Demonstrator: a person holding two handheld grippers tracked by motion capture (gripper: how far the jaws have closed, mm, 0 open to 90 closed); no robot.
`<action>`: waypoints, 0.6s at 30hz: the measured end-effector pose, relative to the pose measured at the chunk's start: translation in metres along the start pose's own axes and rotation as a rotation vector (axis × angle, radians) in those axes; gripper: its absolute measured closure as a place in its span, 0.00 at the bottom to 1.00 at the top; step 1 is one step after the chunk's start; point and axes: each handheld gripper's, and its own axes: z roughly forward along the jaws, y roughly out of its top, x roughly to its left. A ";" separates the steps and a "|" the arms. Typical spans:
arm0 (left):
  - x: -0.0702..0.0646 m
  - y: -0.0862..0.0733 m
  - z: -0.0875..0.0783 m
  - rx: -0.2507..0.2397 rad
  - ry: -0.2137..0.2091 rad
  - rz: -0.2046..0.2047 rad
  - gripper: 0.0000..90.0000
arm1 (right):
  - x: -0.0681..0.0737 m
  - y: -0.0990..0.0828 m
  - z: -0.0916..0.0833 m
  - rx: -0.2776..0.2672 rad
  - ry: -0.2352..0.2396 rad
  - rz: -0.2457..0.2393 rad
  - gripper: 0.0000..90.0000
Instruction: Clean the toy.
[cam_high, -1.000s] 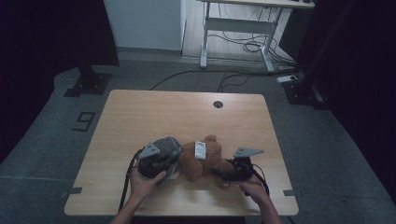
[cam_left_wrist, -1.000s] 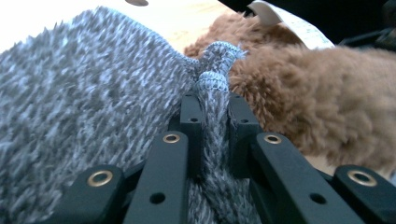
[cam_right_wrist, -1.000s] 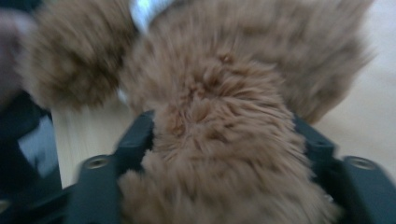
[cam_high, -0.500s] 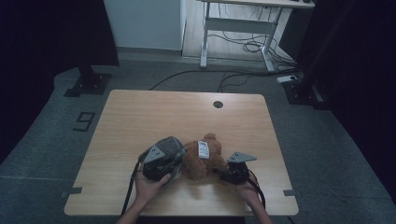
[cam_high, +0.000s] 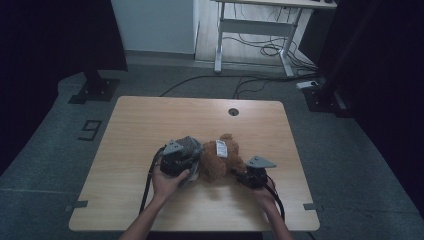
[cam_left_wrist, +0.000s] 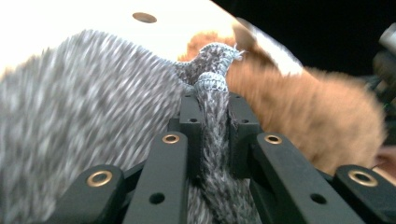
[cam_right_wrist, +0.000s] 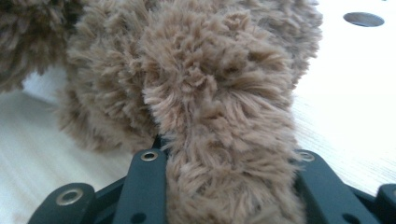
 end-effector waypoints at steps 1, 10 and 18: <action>-0.003 0.010 -0.004 -0.010 -0.001 0.002 0.88 | 0.000 0.000 -0.001 0.002 0.004 -0.004 0.71; -0.053 0.067 0.038 0.022 -0.058 0.099 0.88 | 0.002 -0.004 -0.006 0.006 0.041 -0.021 0.69; -0.076 0.037 0.103 0.160 -0.008 0.174 0.88 | -0.001 -0.005 -0.006 0.012 0.047 -0.006 0.69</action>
